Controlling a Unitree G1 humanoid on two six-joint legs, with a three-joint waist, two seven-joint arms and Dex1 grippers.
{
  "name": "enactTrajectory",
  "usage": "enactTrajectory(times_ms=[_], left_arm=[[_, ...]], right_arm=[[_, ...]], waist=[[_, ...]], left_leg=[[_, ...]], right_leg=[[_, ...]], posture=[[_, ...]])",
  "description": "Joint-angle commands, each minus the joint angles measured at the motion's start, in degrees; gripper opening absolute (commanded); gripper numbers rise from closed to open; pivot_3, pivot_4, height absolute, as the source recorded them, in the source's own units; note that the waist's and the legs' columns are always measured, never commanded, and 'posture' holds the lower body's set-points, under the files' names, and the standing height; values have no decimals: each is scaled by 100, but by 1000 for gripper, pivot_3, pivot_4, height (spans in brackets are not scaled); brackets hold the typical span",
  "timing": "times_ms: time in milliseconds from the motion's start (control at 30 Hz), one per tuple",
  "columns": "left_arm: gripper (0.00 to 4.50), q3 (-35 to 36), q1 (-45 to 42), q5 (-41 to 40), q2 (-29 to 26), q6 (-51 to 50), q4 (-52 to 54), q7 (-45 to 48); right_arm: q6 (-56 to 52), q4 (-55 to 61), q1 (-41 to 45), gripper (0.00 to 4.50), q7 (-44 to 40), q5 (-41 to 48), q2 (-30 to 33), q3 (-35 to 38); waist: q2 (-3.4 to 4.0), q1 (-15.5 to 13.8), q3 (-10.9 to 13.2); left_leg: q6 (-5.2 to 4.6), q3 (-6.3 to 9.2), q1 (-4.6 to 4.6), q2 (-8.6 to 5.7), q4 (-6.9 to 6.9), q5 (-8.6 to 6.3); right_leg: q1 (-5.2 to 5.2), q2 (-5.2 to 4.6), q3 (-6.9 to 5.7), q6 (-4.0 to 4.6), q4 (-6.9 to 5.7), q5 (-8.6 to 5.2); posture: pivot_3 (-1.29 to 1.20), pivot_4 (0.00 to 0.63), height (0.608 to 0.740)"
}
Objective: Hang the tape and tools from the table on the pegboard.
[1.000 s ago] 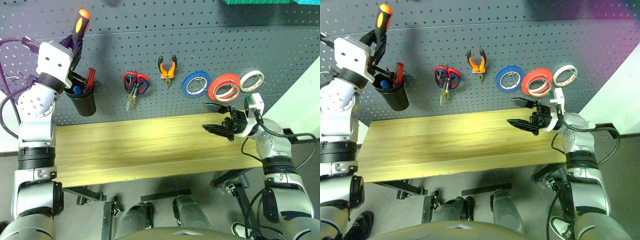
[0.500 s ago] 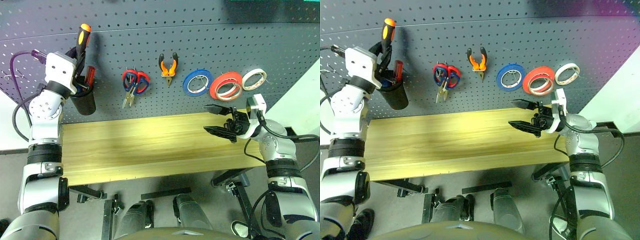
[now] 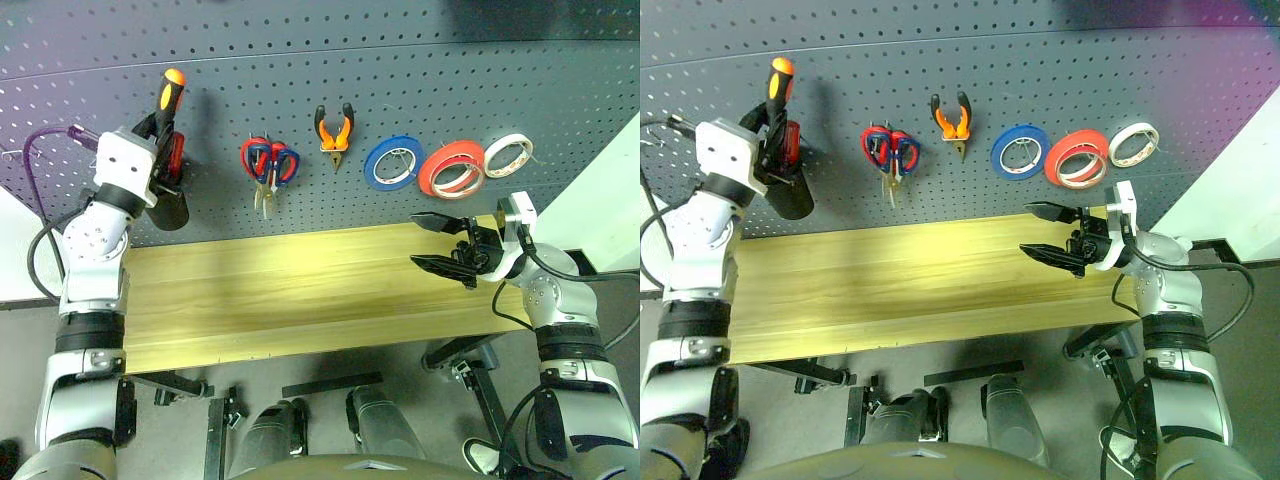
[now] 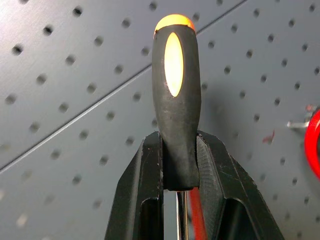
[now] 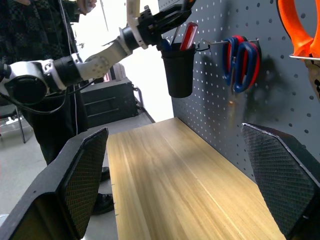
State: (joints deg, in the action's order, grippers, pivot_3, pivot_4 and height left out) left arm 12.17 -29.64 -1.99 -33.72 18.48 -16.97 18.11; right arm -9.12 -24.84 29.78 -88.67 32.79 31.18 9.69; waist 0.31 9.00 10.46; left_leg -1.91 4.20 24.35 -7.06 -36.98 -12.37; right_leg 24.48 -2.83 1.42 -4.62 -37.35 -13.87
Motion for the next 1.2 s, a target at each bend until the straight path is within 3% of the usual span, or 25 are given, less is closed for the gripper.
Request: enactTrajectory(times_ms=[33, 567, 1200], left_arm=[[564, 263, 190, -67, -25, -204, 524, -232], [564, 658, 1120, -36, 40, -897, 1578, -826], [564, 914, 1275, -415, 464, -1463, 1346, -1267]], right_arm=[[80, 10, 189, 4500, -34, 71, 36, 96], [233, -310, 424, 4500, -112, 5, -9, 61], [247, -310, 421, 4500, -120, 5, -51, 54]], waist=[[0, -5, 0], [0, 12, 1], [2, 38, 0]], left_leg=[[0, 0, 0, 0, 0, 0], [-1, -2, 0, 1, 9, -2], [-1, -3, -5, 3, 11, -2]], right_leg=[[0, 0, 0, 0, 1, 0], [4, 0, 1, 0, 6, 0], [1, 2, 2, 1, 7, 0]], posture=[[-243, 202, 740], [-232, 190, 740], [-229, 192, 740]])
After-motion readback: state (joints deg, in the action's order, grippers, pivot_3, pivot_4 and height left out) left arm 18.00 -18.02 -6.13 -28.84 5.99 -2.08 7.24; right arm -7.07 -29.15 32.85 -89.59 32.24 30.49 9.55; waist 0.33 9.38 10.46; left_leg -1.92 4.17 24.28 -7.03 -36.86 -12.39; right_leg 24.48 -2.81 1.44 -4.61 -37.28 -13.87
